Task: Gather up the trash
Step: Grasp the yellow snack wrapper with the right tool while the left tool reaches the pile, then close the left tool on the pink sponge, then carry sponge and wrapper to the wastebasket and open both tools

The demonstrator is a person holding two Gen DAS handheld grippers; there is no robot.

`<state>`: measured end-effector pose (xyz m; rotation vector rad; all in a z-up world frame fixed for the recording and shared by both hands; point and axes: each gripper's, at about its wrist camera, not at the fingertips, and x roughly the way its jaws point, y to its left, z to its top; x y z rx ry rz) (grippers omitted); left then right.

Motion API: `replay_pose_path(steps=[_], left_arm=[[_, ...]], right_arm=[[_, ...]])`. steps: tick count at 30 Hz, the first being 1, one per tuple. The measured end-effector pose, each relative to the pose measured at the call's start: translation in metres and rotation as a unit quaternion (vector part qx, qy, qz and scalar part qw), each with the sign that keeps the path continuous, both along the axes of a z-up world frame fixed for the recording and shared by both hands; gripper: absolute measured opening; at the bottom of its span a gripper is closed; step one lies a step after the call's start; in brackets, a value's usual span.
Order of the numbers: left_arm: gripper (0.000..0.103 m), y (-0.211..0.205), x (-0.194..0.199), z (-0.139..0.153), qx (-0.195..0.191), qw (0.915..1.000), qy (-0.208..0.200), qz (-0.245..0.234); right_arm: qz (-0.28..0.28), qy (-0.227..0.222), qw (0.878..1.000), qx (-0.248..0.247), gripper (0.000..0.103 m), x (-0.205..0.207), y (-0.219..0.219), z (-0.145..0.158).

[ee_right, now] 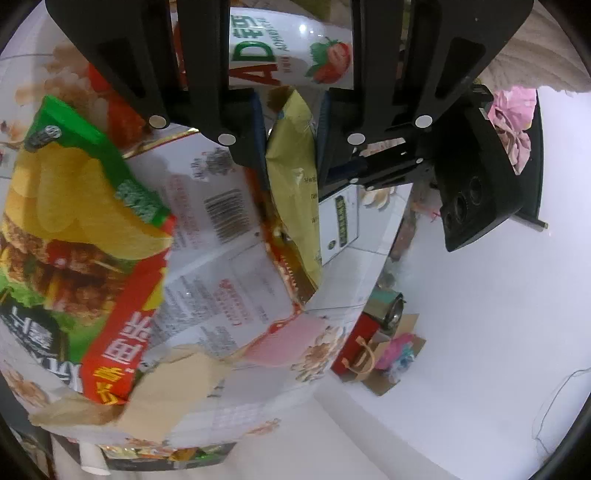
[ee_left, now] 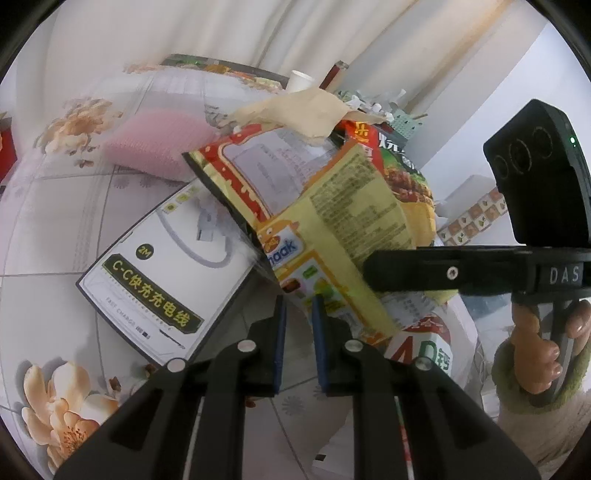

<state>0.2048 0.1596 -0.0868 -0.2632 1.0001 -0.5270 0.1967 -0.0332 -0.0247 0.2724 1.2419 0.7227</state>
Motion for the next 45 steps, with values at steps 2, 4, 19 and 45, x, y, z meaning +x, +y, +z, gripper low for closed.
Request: replay_pose_path(steps=[2,4,19,45], left_arm=[[0.014,0.0,0.0,0.0,0.002,1.0,-0.001,0.002],[0.014,0.002,0.0,0.001,0.0,1.0,0.0,0.005],[0.054,0.089,0.059,0.035,-0.104,0.9852,0.031,0.133],[0.029,0.118,0.172,-0.019,-0.142,0.9127,0.153,0.351]], right_arm=[[-0.003,-0.004,1.0,-0.002,0.019,-0.001,0.002,0.0],[-0.009,-0.012,1.0,-0.003,0.016,-0.002,0.005,0.002],[-0.066,-0.056,0.991,0.099,0.006,-0.021,-0.032,0.028],[-0.116,-0.043,0.98,0.154,0.006,-0.031,-0.093,0.017]])
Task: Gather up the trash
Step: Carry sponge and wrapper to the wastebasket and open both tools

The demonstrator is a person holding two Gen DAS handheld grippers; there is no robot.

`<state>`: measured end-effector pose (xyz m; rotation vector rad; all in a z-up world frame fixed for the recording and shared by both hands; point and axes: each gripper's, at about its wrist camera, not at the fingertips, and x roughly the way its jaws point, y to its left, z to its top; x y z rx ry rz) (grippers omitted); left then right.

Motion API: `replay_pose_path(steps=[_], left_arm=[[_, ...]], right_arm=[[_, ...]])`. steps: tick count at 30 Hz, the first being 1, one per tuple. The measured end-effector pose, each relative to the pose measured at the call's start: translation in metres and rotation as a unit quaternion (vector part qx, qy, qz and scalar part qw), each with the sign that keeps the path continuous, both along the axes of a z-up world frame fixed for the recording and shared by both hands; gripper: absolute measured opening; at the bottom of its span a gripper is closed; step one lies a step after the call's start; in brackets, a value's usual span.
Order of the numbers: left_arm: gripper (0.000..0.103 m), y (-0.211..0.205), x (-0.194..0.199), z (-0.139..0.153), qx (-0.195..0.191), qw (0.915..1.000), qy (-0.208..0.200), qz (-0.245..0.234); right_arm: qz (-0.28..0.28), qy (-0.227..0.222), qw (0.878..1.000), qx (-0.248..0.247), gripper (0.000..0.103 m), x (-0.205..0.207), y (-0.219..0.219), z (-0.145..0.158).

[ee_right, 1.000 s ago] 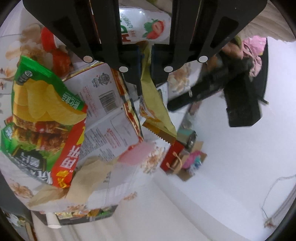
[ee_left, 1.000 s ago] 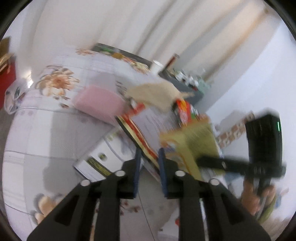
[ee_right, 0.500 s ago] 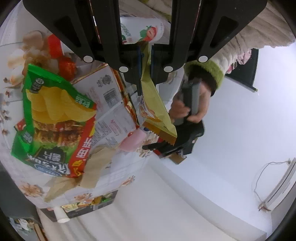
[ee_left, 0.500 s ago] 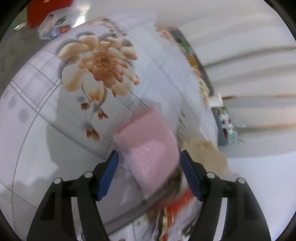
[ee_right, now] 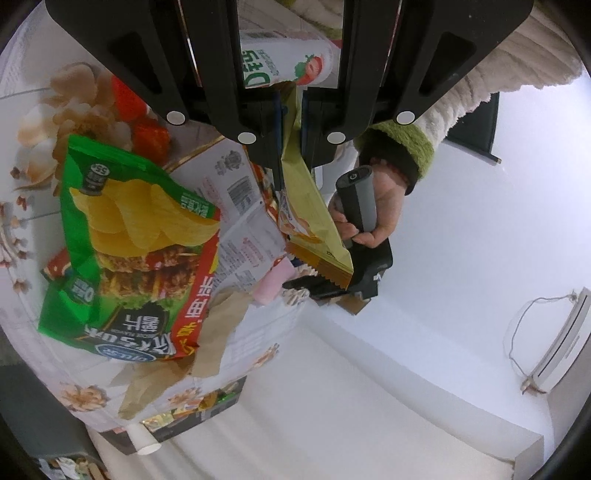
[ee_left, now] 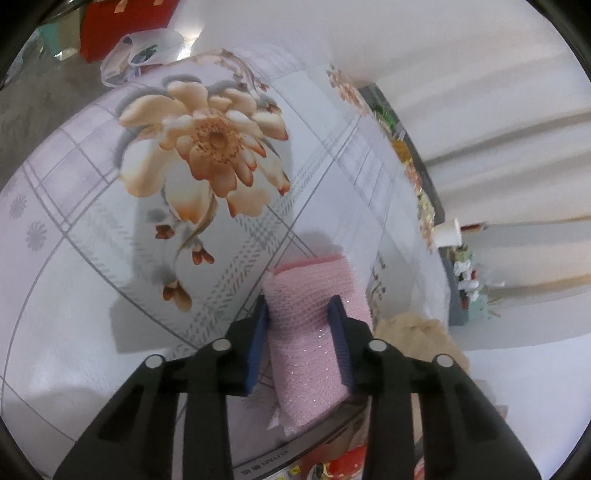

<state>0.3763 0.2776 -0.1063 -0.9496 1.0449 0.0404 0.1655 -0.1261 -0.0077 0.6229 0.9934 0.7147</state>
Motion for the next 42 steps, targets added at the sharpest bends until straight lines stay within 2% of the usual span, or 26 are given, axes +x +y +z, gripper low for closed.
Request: replay_pose_path(steps=[5,9,12,14,17,19,22,23,25,26,28,29,32,35,36,38,41,42], left_arm=[[0.027,0.018,-0.014,0.032,0.012,0.9984,-0.052,0.02],[0.026,0.027,-0.035,0.081,0.049,0.9926,-0.109,0.023],[0.026,0.01,-0.053,0.129,0.086,0.9829,-0.163,-0.01],[0.026,-0.011,-0.062,0.154,0.101,0.9756,-0.191,-0.04],[0.026,-0.074,-0.073,0.193,0.111,0.9578,-0.235,-0.123],[0.026,-0.117,-0.077,0.204,0.106,0.9475,-0.246,-0.174],[0.026,-0.209,-0.08,0.211,0.09,0.9262,-0.247,-0.27],[0.026,-0.234,-0.081,0.21,0.088,0.92,-0.245,-0.293],[0.026,-0.309,-0.085,0.201,0.084,0.8991,-0.23,-0.363],[0.026,-0.336,-0.087,0.195,0.084,0.8902,-0.222,-0.389],[0.026,-0.405,-0.095,0.177,0.092,0.8665,-0.202,-0.447],[0.026,-0.435,-0.099,0.167,0.098,0.8542,-0.193,-0.473],[0.026,-0.529,-0.117,0.122,0.123,0.817,-0.154,-0.542],[0.026,-0.615,-0.139,0.065,0.151,0.7803,-0.11,-0.597],[0.026,-0.636,-0.145,0.048,0.158,0.7711,-0.098,-0.609],[0.026,-0.67,-0.156,0.018,0.169,0.7569,-0.082,-0.626],[0.026,-0.706,-0.16,-0.014,0.174,0.7549,-0.069,-0.628],[0.027,-0.718,-0.162,-0.024,0.18,0.7515,-0.066,-0.631]], right_arm=[[-0.008,-0.009,1.0,0.015,0.006,-0.006,-0.011,0.006],[-0.024,-0.022,0.999,0.029,0.006,-0.015,-0.023,0.012],[-0.05,-0.038,0.997,0.051,0.006,-0.029,-0.044,0.018],[-0.078,-0.048,0.993,0.069,0.006,-0.043,-0.066,0.02],[-0.129,-0.058,0.986,0.086,0.006,-0.068,-0.104,0.019],[-0.168,-0.063,0.979,0.092,0.006,-0.089,-0.133,0.017],[-0.249,-0.068,0.963,0.079,0.006,-0.129,-0.183,0.012],[-0.282,-0.066,0.955,0.07,0.006,-0.146,-0.203,0.008],[-0.342,-0.058,0.936,0.054,0.006,-0.174,-0.24,-0.002],[-0.379,-0.051,0.923,0.037,0.006,-0.192,-0.26,-0.009],[-0.433,-0.033,0.901,0.017,0.006,-0.218,-0.289,-0.022],[-0.463,-0.019,0.886,0.013,0.006,-0.234,-0.309,-0.035],[-0.521,0.028,0.853,0.008,0.006,-0.255,-0.349,-0.071],[-0.553,0.077,0.83,0.009,0.006,-0.257,-0.382,-0.108],[-0.557,0.089,0.825,0.011,0.006,-0.255,-0.389,-0.119],[-0.567,0.115,0.816,0.002,0.006,-0.246,-0.406,-0.14],[-0.571,0.15,0.807,-0.014,0.007,-0.224,-0.419,-0.165],[-0.572,0.155,0.805,-0.02,0.007,-0.22,-0.421,-0.169]])
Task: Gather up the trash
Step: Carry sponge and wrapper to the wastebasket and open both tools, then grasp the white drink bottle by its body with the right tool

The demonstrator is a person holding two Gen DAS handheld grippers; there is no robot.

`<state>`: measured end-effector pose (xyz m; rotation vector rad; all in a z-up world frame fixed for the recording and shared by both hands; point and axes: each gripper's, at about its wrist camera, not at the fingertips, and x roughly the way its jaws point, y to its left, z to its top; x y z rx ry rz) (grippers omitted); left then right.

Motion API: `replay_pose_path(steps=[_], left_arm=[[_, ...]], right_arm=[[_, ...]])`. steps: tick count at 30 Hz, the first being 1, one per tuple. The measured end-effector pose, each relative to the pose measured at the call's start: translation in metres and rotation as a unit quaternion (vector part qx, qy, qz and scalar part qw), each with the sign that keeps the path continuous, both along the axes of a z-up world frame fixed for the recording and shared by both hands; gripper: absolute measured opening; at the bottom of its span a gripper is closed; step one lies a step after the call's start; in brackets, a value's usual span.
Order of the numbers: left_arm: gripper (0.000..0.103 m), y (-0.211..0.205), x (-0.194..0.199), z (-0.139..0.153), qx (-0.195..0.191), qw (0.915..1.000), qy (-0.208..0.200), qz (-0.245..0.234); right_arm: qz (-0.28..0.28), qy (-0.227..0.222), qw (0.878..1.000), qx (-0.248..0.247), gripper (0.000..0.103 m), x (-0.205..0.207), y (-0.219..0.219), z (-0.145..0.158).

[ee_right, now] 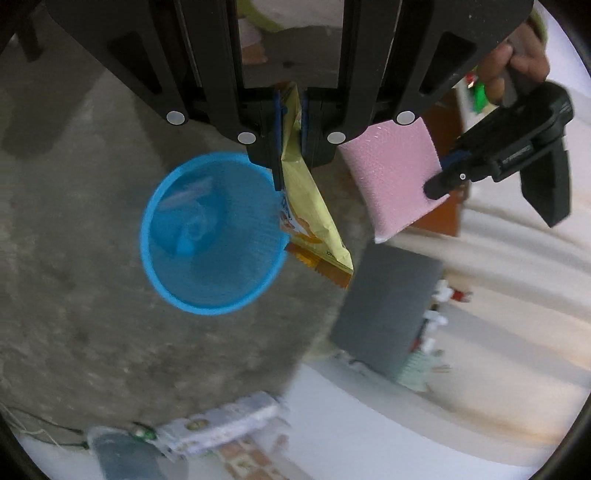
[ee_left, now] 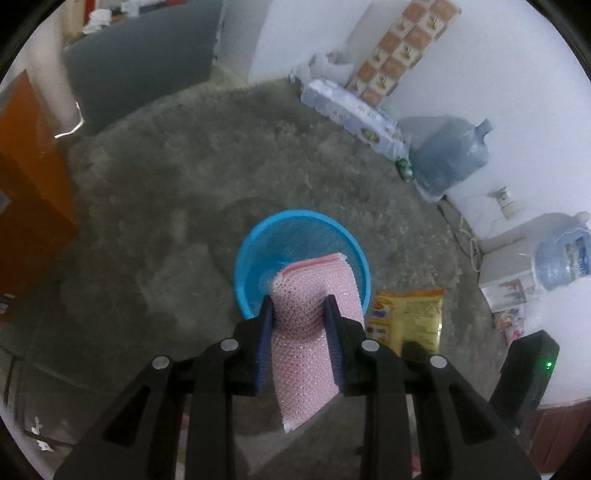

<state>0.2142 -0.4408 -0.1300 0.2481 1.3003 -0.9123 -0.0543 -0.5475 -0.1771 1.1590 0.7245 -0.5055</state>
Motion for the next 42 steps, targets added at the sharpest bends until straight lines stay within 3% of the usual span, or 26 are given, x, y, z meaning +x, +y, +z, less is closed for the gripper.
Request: replay_pose_path(steps=[4,6,8,11,17,20,25,29,32,35,38,42], left_arm=[[0.031,-0.032,-0.006,-0.026,0.003,0.9996,-0.025,-0.013],[0.043,-0.046,-0.009,-0.035,0.001,0.9995,-0.021,-0.024],[0.053,-0.051,-0.01,-0.039,-0.004,0.9997,-0.015,-0.02],[0.06,-0.054,-0.017,-0.033,-0.025,0.9994,-0.009,-0.024],[0.061,-0.041,-0.031,0.004,-0.04,0.9966,-0.018,-0.069],[0.061,-0.016,-0.036,0.037,-0.059,0.994,-0.023,-0.089],[0.063,0.06,-0.05,0.111,-0.099,0.9816,-0.078,-0.143],[0.073,0.143,-0.049,0.159,-0.122,0.9788,-0.1,-0.131],[0.078,0.234,-0.032,0.196,-0.124,0.9831,-0.118,-0.063],[0.08,0.319,-0.02,0.226,-0.14,0.9794,-0.145,0.017],[0.082,0.427,-0.022,0.248,-0.154,0.9599,-0.206,0.111],[0.082,0.528,-0.044,0.236,-0.159,0.94,-0.238,0.186]], right_arm=[[-0.008,0.039,0.999,-0.012,0.019,0.006,-0.028,-0.022],[-0.018,0.06,0.998,-0.025,0.049,0.002,-0.033,-0.026],[-0.026,0.071,0.996,-0.037,0.051,-0.002,-0.036,-0.026],[-0.034,0.068,0.996,-0.044,0.051,-0.012,-0.034,-0.021],[-0.037,0.056,0.996,-0.066,0.051,-0.025,-0.016,-0.001],[-0.035,0.041,0.995,-0.078,0.052,-0.027,-0.005,0.015],[-0.019,0.006,0.996,-0.09,0.063,-0.034,0.024,0.046],[0.012,-0.035,0.994,-0.103,0.076,-0.039,0.06,0.083],[0.038,-0.063,0.991,-0.108,0.082,-0.036,0.085,0.105],[0.071,-0.092,0.988,-0.097,0.083,-0.027,0.112,0.117],[0.132,-0.123,0.981,-0.072,0.083,-0.009,0.155,0.128],[0.215,-0.137,0.966,-0.039,0.086,0.018,0.216,0.133]])
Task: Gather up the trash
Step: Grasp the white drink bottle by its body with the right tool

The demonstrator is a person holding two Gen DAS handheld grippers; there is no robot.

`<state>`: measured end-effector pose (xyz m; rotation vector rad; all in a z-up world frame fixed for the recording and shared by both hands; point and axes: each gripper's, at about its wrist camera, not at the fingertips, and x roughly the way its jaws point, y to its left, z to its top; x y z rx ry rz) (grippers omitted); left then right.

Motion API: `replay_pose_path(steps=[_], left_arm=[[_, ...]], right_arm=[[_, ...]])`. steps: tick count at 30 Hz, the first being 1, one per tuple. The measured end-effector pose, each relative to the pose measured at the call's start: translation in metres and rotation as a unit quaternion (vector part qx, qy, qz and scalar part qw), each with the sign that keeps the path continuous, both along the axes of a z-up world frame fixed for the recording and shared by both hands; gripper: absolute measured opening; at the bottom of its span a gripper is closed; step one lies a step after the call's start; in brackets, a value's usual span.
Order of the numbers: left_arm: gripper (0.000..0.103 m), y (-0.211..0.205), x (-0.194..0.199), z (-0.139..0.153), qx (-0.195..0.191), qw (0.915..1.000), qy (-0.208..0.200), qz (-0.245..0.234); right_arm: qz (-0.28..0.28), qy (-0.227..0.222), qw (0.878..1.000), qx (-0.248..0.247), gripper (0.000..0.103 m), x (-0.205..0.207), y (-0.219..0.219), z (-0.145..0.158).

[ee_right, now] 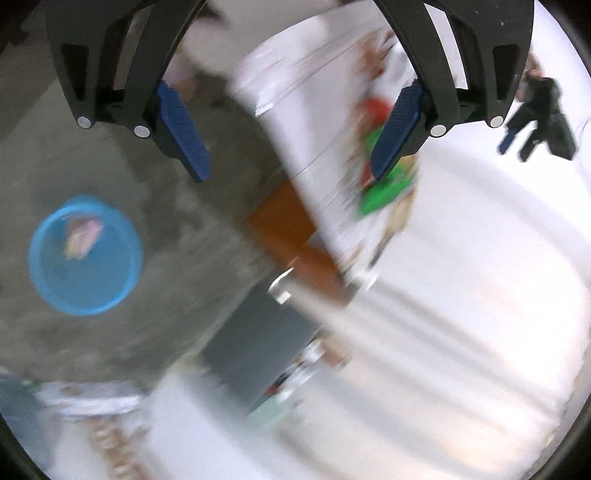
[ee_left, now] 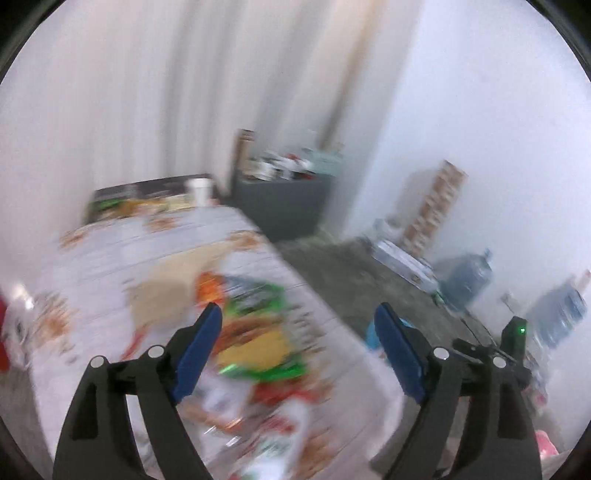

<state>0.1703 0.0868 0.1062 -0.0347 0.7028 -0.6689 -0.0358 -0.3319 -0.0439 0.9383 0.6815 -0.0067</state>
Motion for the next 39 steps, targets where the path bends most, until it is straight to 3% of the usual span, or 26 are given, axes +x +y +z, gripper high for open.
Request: replay_pose_path(steps=[4,7,11,15,22,28,35,39], left_arm=[[0.082,0.056,-0.026,-0.043,-0.013,0.9993,0.025,0.025],[0.082,0.075,-0.042,-0.083,-0.022,0.9977,0.058,0.025],[0.082,0.065,-0.045,-0.134,-0.025,0.9929,0.109,0.041],[0.082,0.068,-0.041,-0.163,-0.07,0.9859,0.15,0.023],[0.081,0.043,-0.054,-0.17,-0.106,0.9762,0.18,-0.058],[0.081,0.018,-0.072,-0.176,-0.13,0.9595,0.213,-0.13],[0.081,0.02,-0.068,-0.168,-0.12,0.9647,0.191,-0.136],[0.081,0.036,-0.059,-0.16,-0.114,0.9701,0.178,-0.119]], right_arm=[[0.096,0.022,0.995,0.026,0.087,0.034,0.068,-0.009],[0.146,0.042,0.988,0.037,0.087,0.057,0.108,-0.019],[0.18,0.066,0.981,0.038,0.087,0.076,0.148,-0.023],[0.194,0.085,0.977,0.036,0.087,0.095,0.171,-0.027],[0.194,0.115,0.974,0.027,0.087,0.099,0.198,-0.036],[0.204,0.133,0.97,-0.009,0.086,0.106,0.214,-0.043],[0.246,0.137,0.957,-0.067,0.069,0.109,0.233,-0.043],[0.264,0.129,0.954,-0.058,0.057,0.109,0.236,-0.045]])
